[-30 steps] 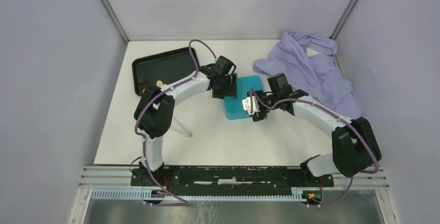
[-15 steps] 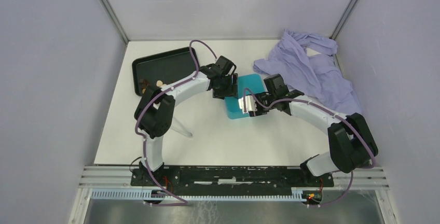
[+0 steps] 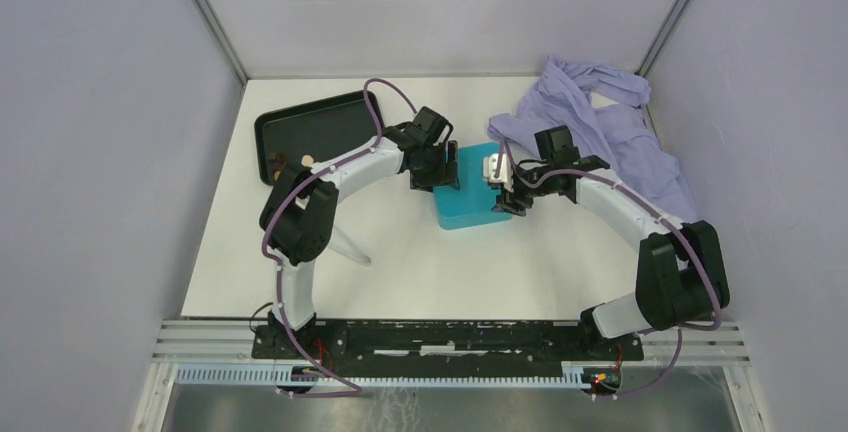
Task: Pack the chocolate
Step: Close the box lid on the packing box.
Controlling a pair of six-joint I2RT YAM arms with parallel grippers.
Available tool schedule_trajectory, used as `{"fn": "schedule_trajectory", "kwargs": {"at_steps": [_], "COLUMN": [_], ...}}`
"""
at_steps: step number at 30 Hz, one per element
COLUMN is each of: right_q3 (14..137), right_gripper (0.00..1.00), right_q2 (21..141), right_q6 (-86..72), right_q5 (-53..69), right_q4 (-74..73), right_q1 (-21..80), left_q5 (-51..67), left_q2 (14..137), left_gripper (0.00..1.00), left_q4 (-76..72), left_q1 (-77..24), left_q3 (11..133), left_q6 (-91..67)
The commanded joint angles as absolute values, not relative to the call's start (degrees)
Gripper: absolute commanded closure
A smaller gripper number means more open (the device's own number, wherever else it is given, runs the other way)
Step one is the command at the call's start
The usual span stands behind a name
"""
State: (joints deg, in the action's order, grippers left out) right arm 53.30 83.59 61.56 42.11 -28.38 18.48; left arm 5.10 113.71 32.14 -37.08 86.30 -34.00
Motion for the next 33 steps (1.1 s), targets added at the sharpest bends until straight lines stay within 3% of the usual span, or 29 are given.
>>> {"fn": "schedule_trajectory", "kwargs": {"at_steps": [1,10,14,19,27,33], "right_q3": [59.4,61.0,58.6,57.2,69.9,79.3], "right_gripper": [0.44,0.71,0.78,0.79,0.73,0.76], "right_q2": [84.5,92.3,92.7,94.6,94.4,98.2], "right_q6": [51.2,41.7,41.0,41.2,40.0,31.5], "right_q5": [50.1,31.1,23.2,18.9,37.4,36.6], "right_q4": [-30.8,-28.7,-28.2,-28.4,-32.6,-28.2], "right_q1": [16.9,15.0,14.2,13.6,11.9,12.0], "left_q5": [6.4,7.5,7.8,8.5,9.8,11.3], "left_q2": [115.4,116.7,117.1,118.0,120.0,121.7], "left_gripper": [0.28,0.28,0.28,0.28,0.28,0.27], "left_q4": [31.0,31.1,31.0,31.0,31.4,31.7], "left_q1": [-37.2,-37.1,-37.1,-37.0,-36.9,-36.2], "left_q3": [86.9,87.5,87.5,87.8,88.0,87.8], "left_q6": [-31.8,-31.6,-31.6,-31.6,-31.5,-32.7]}}
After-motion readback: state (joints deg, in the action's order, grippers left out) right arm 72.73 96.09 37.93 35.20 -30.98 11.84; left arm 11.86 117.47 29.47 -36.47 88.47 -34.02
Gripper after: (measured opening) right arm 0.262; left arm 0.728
